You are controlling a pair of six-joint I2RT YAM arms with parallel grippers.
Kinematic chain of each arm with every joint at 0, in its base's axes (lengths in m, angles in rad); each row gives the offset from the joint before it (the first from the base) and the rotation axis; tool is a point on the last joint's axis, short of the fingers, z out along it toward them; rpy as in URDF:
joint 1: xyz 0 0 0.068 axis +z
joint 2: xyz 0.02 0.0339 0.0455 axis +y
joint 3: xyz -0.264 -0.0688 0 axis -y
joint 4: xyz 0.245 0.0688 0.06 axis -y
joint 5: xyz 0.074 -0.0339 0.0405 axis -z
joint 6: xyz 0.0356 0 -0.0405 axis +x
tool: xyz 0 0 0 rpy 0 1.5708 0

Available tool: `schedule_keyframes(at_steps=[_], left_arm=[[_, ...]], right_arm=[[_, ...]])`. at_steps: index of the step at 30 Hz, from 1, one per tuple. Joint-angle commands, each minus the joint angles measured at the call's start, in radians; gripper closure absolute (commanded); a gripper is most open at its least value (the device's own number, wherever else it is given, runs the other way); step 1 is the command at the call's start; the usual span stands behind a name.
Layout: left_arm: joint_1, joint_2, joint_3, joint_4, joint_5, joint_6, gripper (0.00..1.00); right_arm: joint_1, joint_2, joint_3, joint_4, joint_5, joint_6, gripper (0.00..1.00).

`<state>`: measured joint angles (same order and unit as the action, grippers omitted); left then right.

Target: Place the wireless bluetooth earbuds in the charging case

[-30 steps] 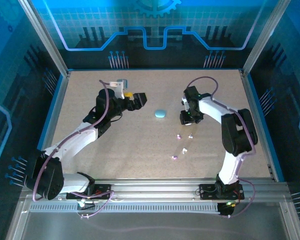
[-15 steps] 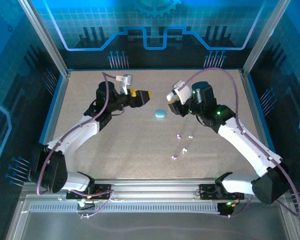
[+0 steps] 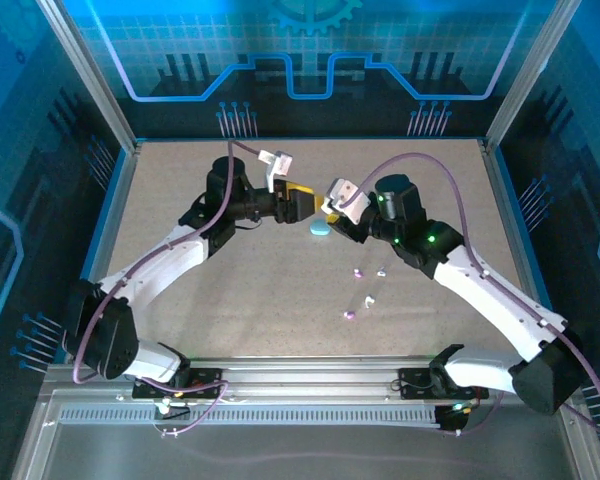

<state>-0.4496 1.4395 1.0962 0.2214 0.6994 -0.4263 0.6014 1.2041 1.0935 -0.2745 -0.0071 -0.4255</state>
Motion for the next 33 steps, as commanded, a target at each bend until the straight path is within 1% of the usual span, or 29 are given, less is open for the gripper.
schedule_keyframes(at_steps=[1,8,11,13,16,19,22,25,30,33], left_arm=[[-0.024,0.022,0.058,-0.088,0.045,0.069,0.26],[-0.045,0.045,0.102,-0.181,0.016,0.120,0.36],[-0.055,0.061,0.122,-0.213,-0.008,0.132,0.45],[-0.061,0.074,0.138,-0.235,-0.018,0.142,0.47],[-0.064,0.085,0.143,-0.232,-0.036,0.134,0.54],[-0.070,0.096,0.149,-0.221,-0.039,0.126,0.57],[-0.071,0.104,0.156,-0.221,-0.040,0.121,0.63],[-0.071,0.108,0.157,-0.224,-0.040,0.125,0.74],[-0.070,0.107,0.155,-0.232,-0.035,0.136,0.88],[-0.069,0.097,0.146,-0.211,-0.022,0.134,0.91]], right_arm=[[0.020,-0.021,-0.009,0.050,0.014,-0.038,0.54],[0.030,-0.024,-0.011,0.057,0.022,-0.044,0.54],[0.035,-0.020,-0.009,0.055,0.030,-0.051,0.54],[0.036,-0.020,-0.011,0.060,0.031,-0.055,0.54],[0.039,-0.023,-0.016,0.070,0.030,-0.062,0.54],[0.042,-0.022,-0.021,0.078,0.034,-0.071,0.54],[0.045,-0.022,-0.030,0.095,0.035,-0.078,0.54],[0.047,-0.021,-0.038,0.112,0.042,-0.083,0.54],[0.047,-0.035,-0.052,0.149,0.058,-0.091,0.53],[0.044,-0.060,-0.080,0.192,0.066,-0.086,0.49]])
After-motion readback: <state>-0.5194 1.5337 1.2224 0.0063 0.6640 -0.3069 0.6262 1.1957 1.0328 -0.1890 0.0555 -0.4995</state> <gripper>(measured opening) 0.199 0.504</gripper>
